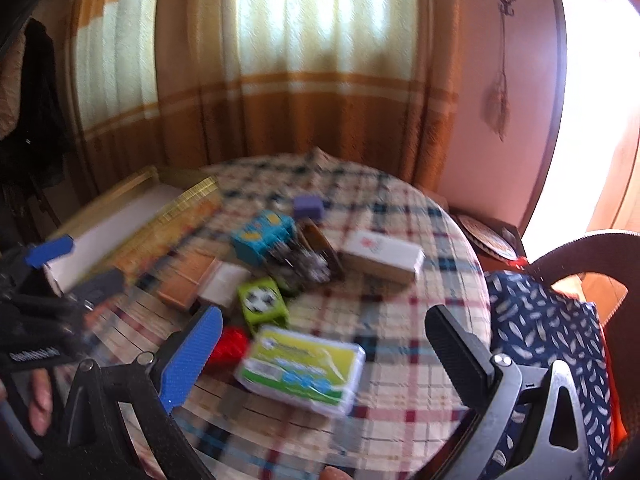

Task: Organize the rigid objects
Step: 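Close the right gripper on the green floss box while the left gripper approaches the red brick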

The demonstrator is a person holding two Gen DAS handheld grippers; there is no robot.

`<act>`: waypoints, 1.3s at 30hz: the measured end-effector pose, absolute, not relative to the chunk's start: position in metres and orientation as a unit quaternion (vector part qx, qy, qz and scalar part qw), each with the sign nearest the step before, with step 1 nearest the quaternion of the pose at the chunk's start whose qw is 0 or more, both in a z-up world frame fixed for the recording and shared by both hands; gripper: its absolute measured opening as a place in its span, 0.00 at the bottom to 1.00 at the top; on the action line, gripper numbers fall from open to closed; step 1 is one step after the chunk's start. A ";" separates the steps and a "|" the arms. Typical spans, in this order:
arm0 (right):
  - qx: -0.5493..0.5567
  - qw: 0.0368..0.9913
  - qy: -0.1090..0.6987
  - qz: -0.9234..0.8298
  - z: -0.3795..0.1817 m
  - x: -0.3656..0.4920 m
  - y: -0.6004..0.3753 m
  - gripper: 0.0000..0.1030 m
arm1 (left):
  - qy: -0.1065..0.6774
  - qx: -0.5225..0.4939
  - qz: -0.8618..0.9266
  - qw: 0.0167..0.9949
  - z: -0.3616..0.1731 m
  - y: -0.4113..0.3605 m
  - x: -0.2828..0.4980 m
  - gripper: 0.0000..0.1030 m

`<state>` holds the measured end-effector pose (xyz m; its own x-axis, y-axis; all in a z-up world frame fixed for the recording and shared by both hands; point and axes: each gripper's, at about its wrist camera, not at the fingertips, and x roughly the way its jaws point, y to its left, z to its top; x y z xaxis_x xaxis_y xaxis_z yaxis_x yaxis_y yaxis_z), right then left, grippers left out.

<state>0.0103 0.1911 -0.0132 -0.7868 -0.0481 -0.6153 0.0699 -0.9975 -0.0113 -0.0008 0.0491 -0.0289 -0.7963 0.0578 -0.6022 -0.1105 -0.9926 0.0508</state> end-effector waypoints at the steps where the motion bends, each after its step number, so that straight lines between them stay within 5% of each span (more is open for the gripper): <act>1: 0.331 0.029 0.014 -0.943 -0.018 0.008 0.193 0.99 | 0.048 -0.317 0.946 0.048 -0.031 0.053 -0.001 1.00; 15: 0.391 0.036 0.012 -0.920 -0.060 -0.014 0.188 0.99 | 0.055 -0.343 0.934 0.084 -0.053 0.070 -0.004 1.00; 20: 0.390 0.033 0.019 -0.920 -0.061 -0.015 0.195 0.81 | 0.056 -0.351 0.929 0.099 -0.056 0.077 -0.005 1.00; 29: 0.376 0.044 0.037 -0.925 -0.057 -0.014 0.196 0.80 | 0.075 -0.383 0.909 0.147 -0.069 0.102 -0.012 1.00; 39: 0.351 0.031 0.021 -0.936 -0.038 -0.011 0.211 0.80 | 0.064 -0.435 0.877 0.194 -0.083 0.117 -0.030 0.84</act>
<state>-0.0114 0.2108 -0.0380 -0.7514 -0.0434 -0.6584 0.0735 -0.9971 -0.0180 -0.0304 0.1167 -0.0827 -0.5462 0.2838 -0.7881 -0.3960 -0.9166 -0.0556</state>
